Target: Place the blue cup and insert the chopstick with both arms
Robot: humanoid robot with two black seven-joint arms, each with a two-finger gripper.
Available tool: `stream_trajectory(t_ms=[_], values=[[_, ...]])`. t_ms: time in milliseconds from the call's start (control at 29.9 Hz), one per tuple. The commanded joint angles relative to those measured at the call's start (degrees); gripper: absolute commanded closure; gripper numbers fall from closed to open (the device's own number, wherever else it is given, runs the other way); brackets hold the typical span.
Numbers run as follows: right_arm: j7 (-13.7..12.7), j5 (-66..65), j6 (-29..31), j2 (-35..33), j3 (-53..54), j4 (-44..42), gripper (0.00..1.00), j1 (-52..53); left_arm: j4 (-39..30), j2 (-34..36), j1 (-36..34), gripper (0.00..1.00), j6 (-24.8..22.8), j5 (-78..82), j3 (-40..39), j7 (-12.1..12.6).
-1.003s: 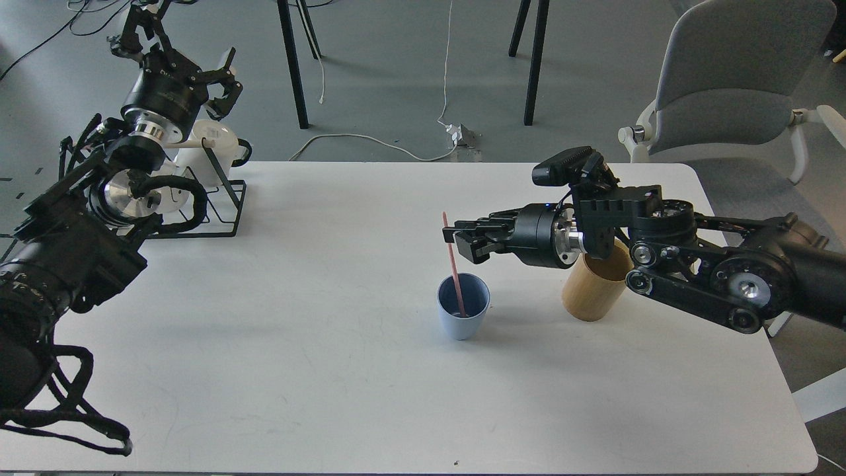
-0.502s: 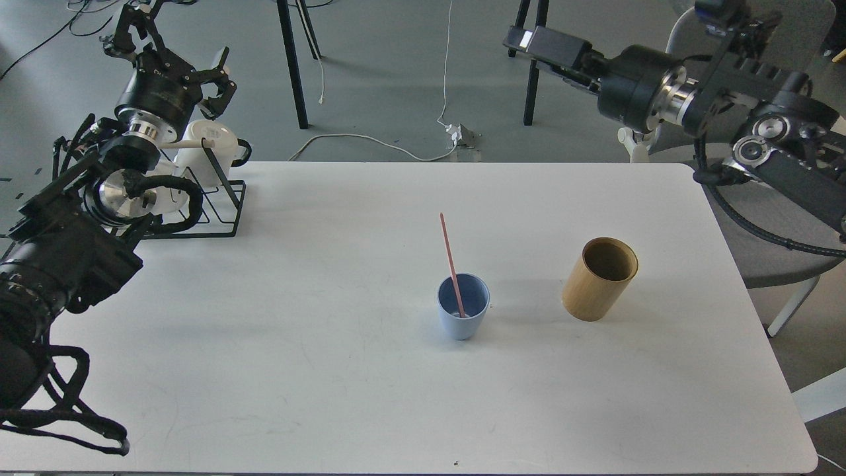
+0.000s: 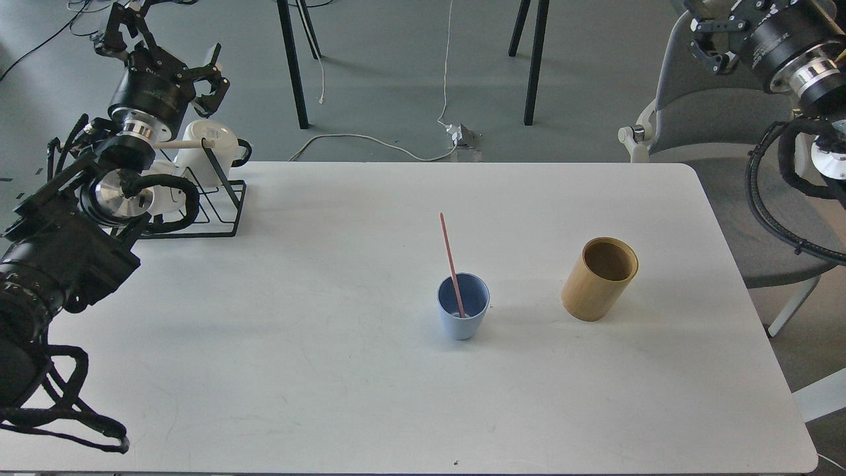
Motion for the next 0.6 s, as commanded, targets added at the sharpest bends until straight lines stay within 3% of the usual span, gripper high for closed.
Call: stream_trajectory(t_ms=[0, 167, 301, 569], values=[[-0.09, 10.98, 2.93, 4.2, 1.36, -6.84, 0.01, -0.21, -0.11, -0.19, -0.16, 0.0, 0.0, -0.08, -0.09, 0.06], [-0.53, 13.72, 8.66, 11.93, 7.41, -15.55, 0.01, -0.21, -0.28, -1.68, -1.47, 0.01, 0.0, -0.26, -0.09, 0.14], [-0.7, 13.72, 9.19, 15.37, 12.43, -17.84, 0.01, -0.56, -0.28, -1.95, -1.65, 0.0, 0.0, -0.26, -0.88, 0.23], [-0.18, 13.63, 10.33, 17.93, 12.09, -18.9, 0.01, -0.47, -0.37, -3.62, -1.56, 0.0, 0.0, -0.26, -3.69, 0.23]])
